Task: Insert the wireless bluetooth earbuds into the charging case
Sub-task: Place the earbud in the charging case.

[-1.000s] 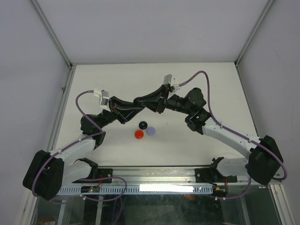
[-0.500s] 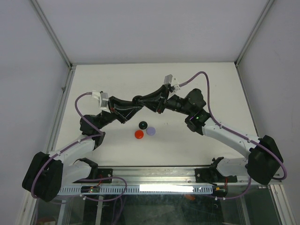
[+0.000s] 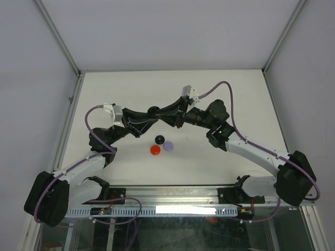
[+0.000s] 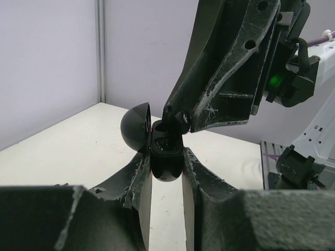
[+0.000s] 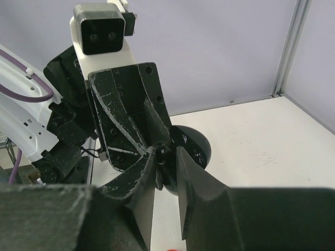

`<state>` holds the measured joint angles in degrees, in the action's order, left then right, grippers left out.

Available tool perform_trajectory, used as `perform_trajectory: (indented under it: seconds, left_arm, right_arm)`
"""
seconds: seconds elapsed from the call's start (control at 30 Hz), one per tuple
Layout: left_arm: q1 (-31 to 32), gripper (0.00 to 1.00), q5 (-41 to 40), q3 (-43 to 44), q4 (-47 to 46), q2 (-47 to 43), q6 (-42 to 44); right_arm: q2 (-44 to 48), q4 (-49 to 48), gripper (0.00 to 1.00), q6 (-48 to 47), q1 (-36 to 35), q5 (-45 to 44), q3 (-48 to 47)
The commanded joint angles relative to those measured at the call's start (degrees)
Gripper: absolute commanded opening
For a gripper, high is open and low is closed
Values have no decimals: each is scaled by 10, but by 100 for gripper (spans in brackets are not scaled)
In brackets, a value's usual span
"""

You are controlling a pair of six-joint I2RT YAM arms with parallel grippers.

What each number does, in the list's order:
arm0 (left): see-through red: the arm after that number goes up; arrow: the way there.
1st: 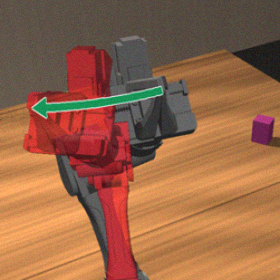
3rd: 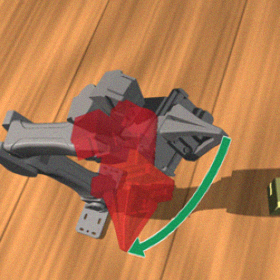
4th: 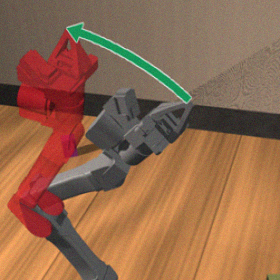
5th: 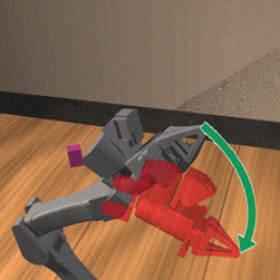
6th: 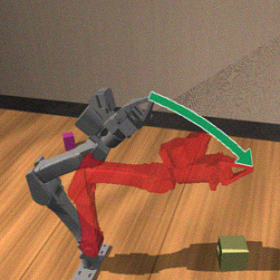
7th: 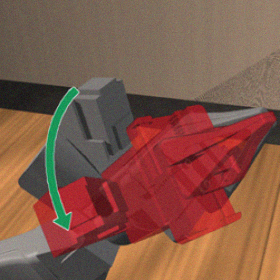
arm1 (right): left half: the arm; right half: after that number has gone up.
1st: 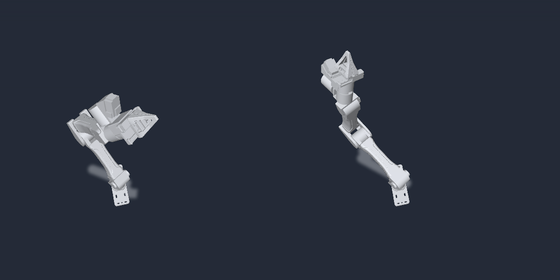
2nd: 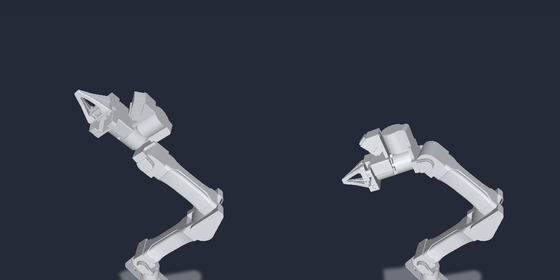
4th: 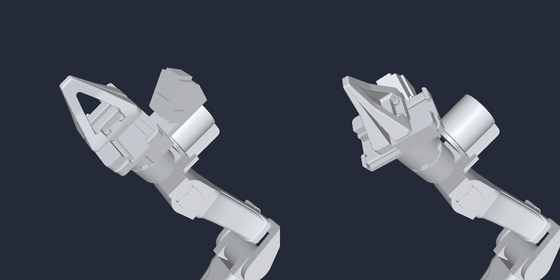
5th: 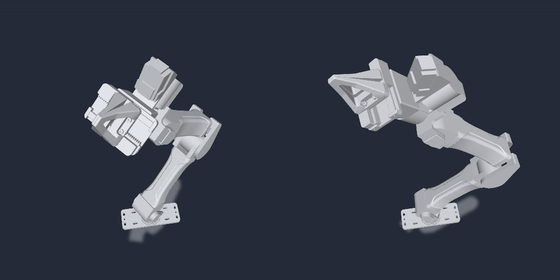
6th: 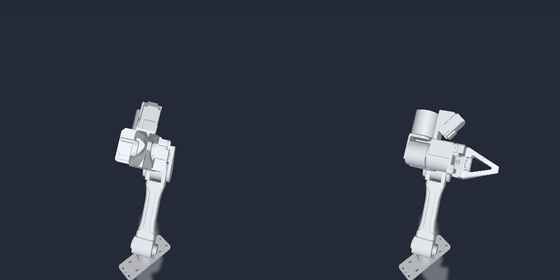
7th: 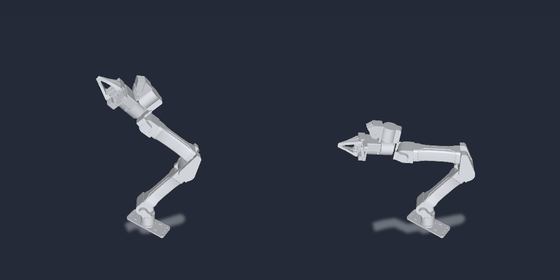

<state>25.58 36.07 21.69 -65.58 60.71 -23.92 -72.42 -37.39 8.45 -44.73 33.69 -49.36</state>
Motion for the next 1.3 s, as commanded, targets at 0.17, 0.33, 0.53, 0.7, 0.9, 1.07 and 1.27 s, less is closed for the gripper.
perform_trajectory:
  seconds: [0.17,0.33,0.53,0.7,0.9,1.07,1.27]
  left_arm:
    - [6,0,-14,6,-31,-16,16]
    - [6,0,-15,8,26,-32,57]
    - [6,0,-37,26,158,-65,151]
    - [6,0,-59,34,205,-71,204]
    - [6,0,-60,25,196,-75,206]
    - [6,0,-59,16,178,-75,194]
    - [6,0,-46,7,153,-74,180]
  right_arm:
    - [2,3,29,-21,-5,32,5]
    - [26,53,42,-50,-5,5,-8]
    - [67,121,56,-80,-5,-38,-26]
    - [67,151,80,-75,-5,-110,-44]
    - [36,157,85,-47,-6,-119,-65]
    - [9,172,86,-42,-6,-133,-80]
    - [-5,195,86,-54,-7,-156,-84]
